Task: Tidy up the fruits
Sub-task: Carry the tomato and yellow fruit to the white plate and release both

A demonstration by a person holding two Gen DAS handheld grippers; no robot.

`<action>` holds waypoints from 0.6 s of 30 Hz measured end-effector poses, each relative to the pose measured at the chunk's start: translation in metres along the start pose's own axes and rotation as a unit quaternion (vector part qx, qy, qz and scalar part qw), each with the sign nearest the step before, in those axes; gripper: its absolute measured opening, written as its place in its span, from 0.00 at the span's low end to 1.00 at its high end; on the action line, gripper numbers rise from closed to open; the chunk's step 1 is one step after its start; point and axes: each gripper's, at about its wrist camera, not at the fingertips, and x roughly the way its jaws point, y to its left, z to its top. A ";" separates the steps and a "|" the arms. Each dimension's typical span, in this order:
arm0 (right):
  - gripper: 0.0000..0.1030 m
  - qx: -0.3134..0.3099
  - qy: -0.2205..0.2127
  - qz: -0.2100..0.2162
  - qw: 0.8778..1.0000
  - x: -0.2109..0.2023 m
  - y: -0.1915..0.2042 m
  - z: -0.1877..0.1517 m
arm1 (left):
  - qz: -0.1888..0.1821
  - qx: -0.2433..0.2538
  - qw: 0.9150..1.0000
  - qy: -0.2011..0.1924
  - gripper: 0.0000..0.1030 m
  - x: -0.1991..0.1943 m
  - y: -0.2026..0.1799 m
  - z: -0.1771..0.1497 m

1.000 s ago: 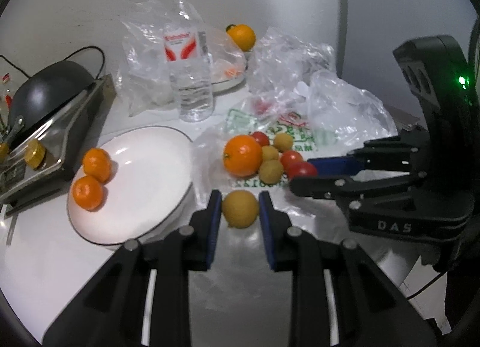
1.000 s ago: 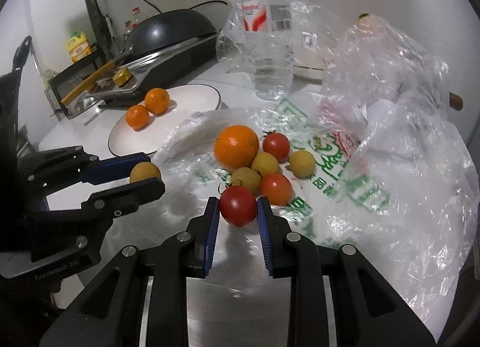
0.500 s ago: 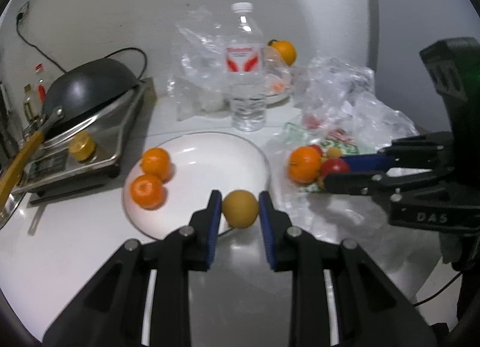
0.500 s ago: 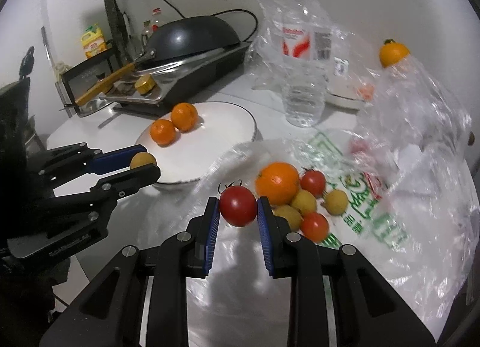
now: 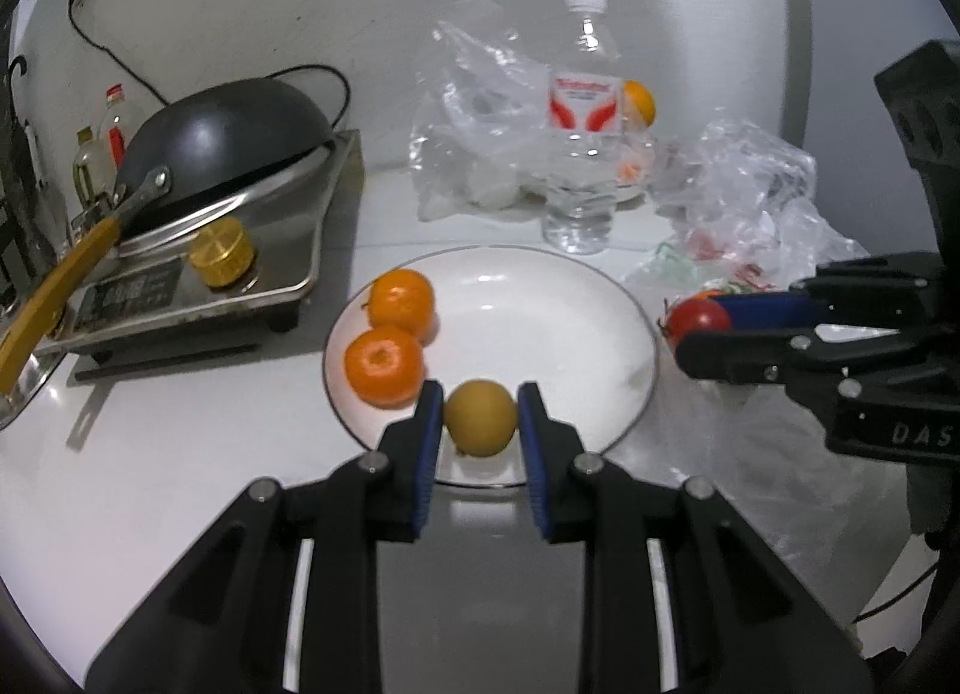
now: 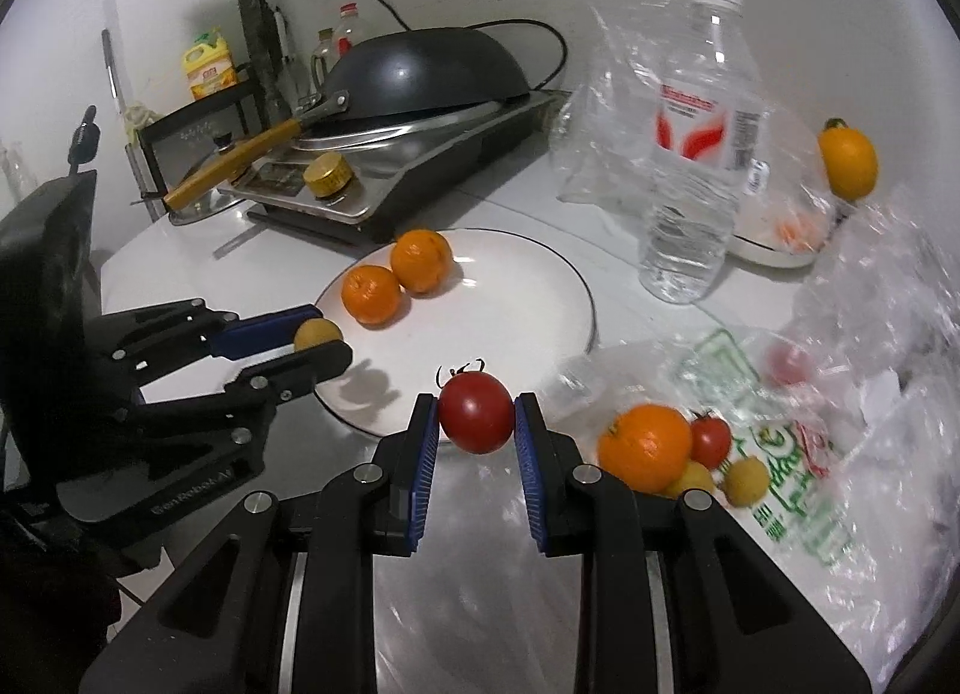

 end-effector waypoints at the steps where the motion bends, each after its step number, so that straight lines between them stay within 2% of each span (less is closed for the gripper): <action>1: 0.27 -0.002 0.000 0.000 1.000 0.003 0.002 0.003 | -0.001 -0.003 1.000 0.004 0.25 0.003 0.004 0.000; 8: 0.27 -0.006 0.009 0.004 1.000 0.027 0.007 0.021 | -0.008 -0.017 1.000 0.013 0.25 0.012 0.017 -0.003; 13: 0.27 -0.008 0.013 0.002 1.000 0.046 0.011 0.035 | -0.030 -0.032 0.999 0.019 0.26 0.014 0.022 -0.002; 18: 0.27 -0.004 0.022 -0.005 1.000 0.071 0.014 0.049 | -0.052 -0.070 0.996 0.034 0.26 0.020 0.036 -0.002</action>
